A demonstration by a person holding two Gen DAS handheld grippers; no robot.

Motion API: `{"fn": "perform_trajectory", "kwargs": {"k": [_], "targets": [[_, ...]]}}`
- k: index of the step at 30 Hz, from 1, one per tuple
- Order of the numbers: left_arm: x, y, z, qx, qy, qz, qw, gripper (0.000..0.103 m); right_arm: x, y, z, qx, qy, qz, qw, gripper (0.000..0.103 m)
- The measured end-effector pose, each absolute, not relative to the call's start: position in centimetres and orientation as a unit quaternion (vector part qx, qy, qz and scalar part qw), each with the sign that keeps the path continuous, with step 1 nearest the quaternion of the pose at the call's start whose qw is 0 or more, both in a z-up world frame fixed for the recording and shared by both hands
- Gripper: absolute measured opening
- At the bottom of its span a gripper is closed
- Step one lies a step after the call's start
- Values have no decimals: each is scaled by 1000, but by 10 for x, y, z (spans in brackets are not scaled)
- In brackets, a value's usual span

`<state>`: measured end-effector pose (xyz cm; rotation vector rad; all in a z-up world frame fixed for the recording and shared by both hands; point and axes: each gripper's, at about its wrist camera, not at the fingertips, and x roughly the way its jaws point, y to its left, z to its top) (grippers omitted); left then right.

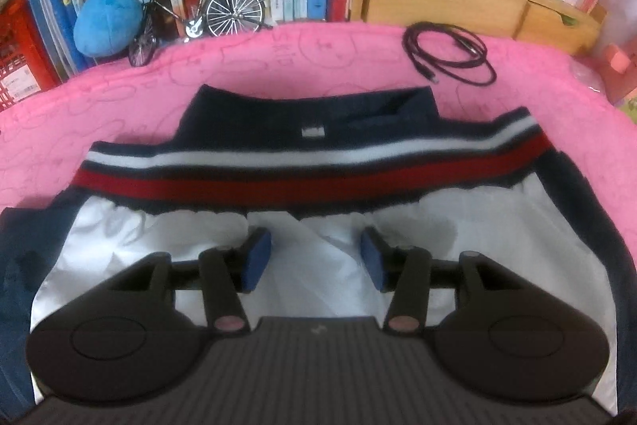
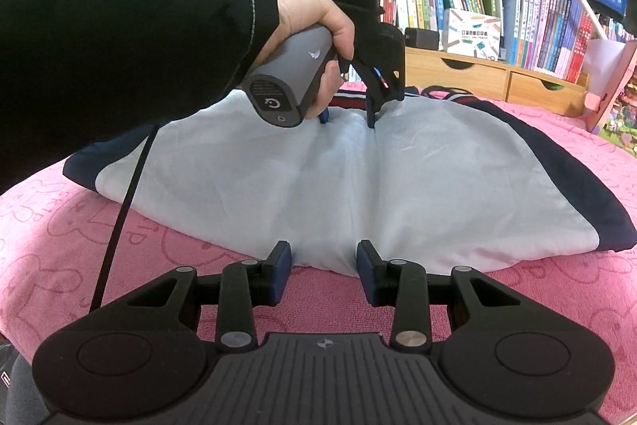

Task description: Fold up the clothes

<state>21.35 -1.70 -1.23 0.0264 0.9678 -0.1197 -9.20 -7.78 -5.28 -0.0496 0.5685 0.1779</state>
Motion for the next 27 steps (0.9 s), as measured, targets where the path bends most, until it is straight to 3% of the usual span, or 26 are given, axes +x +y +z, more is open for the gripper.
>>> {"fn": "perform_trajectory", "kwargs": {"k": [11, 14, 27], "targets": [[222, -18, -12, 4, 467, -49, 883, 49, -91, -79, -52, -24, 284, 89, 954, 37], [214, -17, -4, 11, 477, -47, 878, 44, -92, -80, -52, -23, 285, 91, 954, 37], [77, -2, 21, 35, 411, -133, 901, 44, -96, -93, -55, 20, 260, 104, 960, 38]]}}
